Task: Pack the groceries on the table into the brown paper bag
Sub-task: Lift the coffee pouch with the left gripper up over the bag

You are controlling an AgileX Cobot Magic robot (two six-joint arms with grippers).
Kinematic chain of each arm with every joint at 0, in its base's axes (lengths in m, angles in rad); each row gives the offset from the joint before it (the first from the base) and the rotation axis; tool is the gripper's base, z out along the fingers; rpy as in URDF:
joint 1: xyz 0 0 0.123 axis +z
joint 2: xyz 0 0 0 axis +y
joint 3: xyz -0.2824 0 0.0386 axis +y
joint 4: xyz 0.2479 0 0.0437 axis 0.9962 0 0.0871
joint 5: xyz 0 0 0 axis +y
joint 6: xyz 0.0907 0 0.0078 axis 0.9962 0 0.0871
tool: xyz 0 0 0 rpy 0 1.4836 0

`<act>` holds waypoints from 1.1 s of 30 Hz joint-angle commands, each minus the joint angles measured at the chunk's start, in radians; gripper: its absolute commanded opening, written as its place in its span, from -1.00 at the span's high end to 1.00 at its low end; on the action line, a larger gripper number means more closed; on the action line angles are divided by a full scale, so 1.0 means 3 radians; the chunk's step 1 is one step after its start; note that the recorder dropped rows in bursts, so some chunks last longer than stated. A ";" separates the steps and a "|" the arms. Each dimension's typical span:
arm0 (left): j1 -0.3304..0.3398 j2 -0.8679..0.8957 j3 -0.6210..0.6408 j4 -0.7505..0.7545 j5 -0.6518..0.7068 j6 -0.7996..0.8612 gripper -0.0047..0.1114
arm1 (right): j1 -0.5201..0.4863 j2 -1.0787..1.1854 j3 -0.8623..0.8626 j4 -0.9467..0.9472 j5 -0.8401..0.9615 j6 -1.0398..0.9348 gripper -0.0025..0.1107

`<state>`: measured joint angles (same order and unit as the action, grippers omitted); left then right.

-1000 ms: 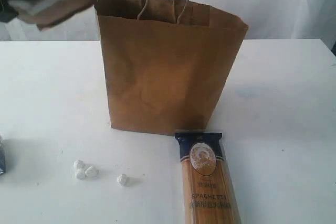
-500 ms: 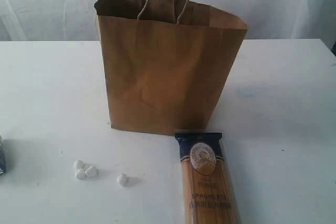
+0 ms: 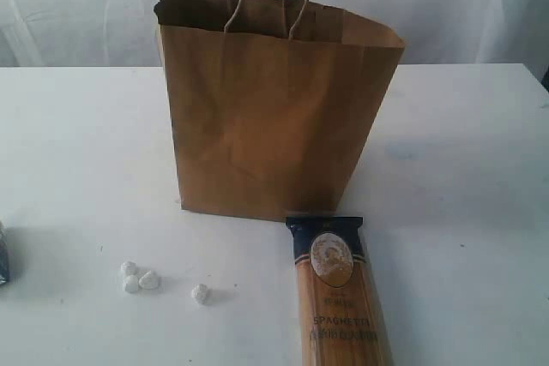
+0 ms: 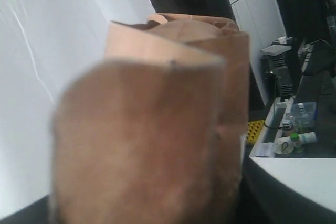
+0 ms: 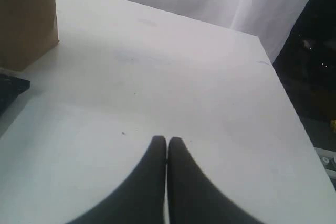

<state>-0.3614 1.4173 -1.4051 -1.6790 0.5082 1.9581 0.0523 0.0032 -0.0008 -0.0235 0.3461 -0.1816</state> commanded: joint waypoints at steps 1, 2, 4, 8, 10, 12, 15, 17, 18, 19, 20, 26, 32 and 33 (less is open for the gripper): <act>-0.0002 0.0031 -0.0014 -0.0218 0.0545 0.0438 0.92 | -0.0016 -0.0011 0.0003 -0.0007 -0.0013 0.0008 0.96; -0.0002 0.0031 -0.0014 -0.0218 0.0645 0.0394 0.92 | -0.0016 -0.0011 0.0003 -0.0007 -0.0013 0.0008 0.96; -0.0002 0.0031 -0.0014 -0.0218 0.0705 0.0344 0.92 | -0.0016 -0.0011 0.0003 -0.0007 -0.0013 0.0008 0.96; -0.0002 0.0079 -0.0014 -0.0205 0.0676 0.0137 0.92 | -0.0016 -0.0011 0.0003 -0.0007 -0.0013 0.0008 0.96; -0.0002 0.0133 -0.0014 -0.0023 0.0688 -0.0013 0.92 | -0.0016 -0.0011 0.0003 -0.0007 -0.0013 0.0008 0.96; -0.0002 0.0206 -0.0014 0.0121 0.0695 -0.0028 0.92 | -0.0016 -0.0011 0.0003 -0.0007 -0.0013 0.0008 0.96; -0.0002 0.0288 -0.0014 0.0107 0.0609 -0.0028 0.92 | -0.0016 -0.0011 0.0003 -0.0007 -0.0013 0.0008 0.96; -0.0002 0.0330 -0.0014 0.0107 0.0467 -0.0028 0.92 | -0.0016 -0.0011 0.0003 -0.0007 -0.0013 0.0008 0.96; -0.0002 0.0346 -0.0014 0.0107 0.0389 -0.0028 0.92 | -0.0016 -0.0011 0.0003 -0.0007 -0.0013 0.0008 0.96; -0.0002 0.0362 -0.0014 0.0107 0.0318 -0.0005 0.92 | -0.0016 -0.0011 0.0003 -0.0007 -0.0013 0.0008 0.96; -0.0002 0.0372 -0.0014 0.0107 0.0267 0.0027 0.92 | -0.0016 -0.0011 0.0003 -0.0007 -0.0013 0.0008 0.96; -0.0002 0.0478 -0.0014 0.0135 0.0129 0.0163 0.92 | -0.0016 -0.0011 0.0003 -0.0007 -0.0013 0.0008 0.96; -0.0002 0.0575 -0.0014 0.0211 0.0408 0.0178 0.92 | -0.0016 -0.0011 0.0003 -0.0007 -0.0013 0.0008 0.96; -0.0002 0.0591 -0.0014 0.0220 0.0484 0.0110 0.92 | -0.0016 -0.0011 0.0003 -0.0007 -0.0013 0.0008 0.96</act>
<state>-0.3614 1.5984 -1.4051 -1.5765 0.5740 1.9562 0.0523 0.0032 -0.0008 -0.0235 0.3461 -0.1816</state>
